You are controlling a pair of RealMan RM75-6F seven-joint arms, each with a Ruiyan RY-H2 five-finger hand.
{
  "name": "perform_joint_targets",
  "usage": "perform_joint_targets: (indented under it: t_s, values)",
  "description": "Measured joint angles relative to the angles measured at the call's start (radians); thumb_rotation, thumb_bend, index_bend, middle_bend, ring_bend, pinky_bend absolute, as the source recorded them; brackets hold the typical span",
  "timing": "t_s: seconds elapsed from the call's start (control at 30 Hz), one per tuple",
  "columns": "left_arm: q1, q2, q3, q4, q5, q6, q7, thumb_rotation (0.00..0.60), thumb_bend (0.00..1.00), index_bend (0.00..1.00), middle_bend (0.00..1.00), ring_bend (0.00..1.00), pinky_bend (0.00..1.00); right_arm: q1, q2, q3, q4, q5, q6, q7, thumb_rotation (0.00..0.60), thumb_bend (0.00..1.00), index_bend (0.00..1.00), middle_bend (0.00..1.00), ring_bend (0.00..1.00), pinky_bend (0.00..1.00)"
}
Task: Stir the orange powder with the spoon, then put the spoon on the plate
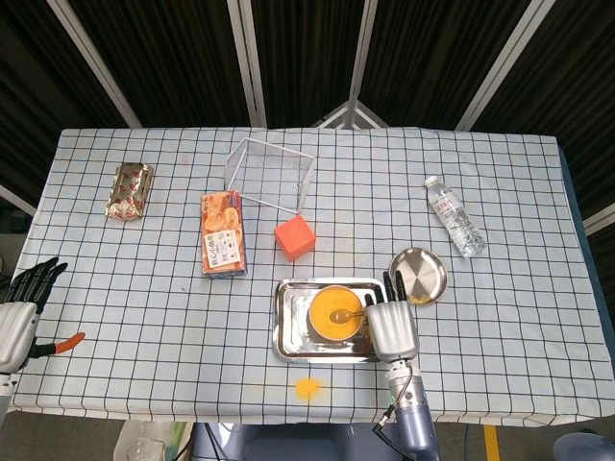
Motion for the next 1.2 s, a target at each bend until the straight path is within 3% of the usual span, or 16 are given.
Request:
perform_joint_targets:
  t_s: [0.23, 0.43, 0.83, 1.2]
  values:
    - [0.002, -0.002, 0.001, -0.002, 0.004, 0.006, 0.009, 0.6, 0.0, 0.0, 0.0, 0.0, 0.0, -0.001, 0.04, -0.027, -0.02, -0.053, -0.009, 0.034, 0.6, 0.45, 0.38, 0.3, 0.16, 0.04]
    - [0.001, -0.003, 0.0, 0.0, 0.0, 0.003, 0.01, 0.6, 0.0, 0.0, 0.0, 0.0, 0.0, 0.01, 0.046, -0.021, 0.026, -0.073, -0.028, 0.048, 0.6, 0.45, 0.38, 0.37, 0.28, 0.11]
    - [-0.002, -0.001, 0.0, 0.0, -0.002, -0.003, 0.008, 0.6, 0.0, 0.0, 0.0, 0.0, 0.0, 0.013, 0.026, -0.018, 0.087, -0.069, -0.048, 0.066, 0.6, 0.45, 0.38, 0.38, 0.29, 0.11]
    - [-0.001, -0.001, 0.001, 0.0, -0.001, -0.001, 0.01, 0.6, 0.0, 0.0, 0.0, 0.0, 0.0, 0.003, 0.015, -0.028, 0.109, -0.075, -0.051, 0.073, 0.6, 0.45, 0.46, 0.41, 0.3, 0.12]
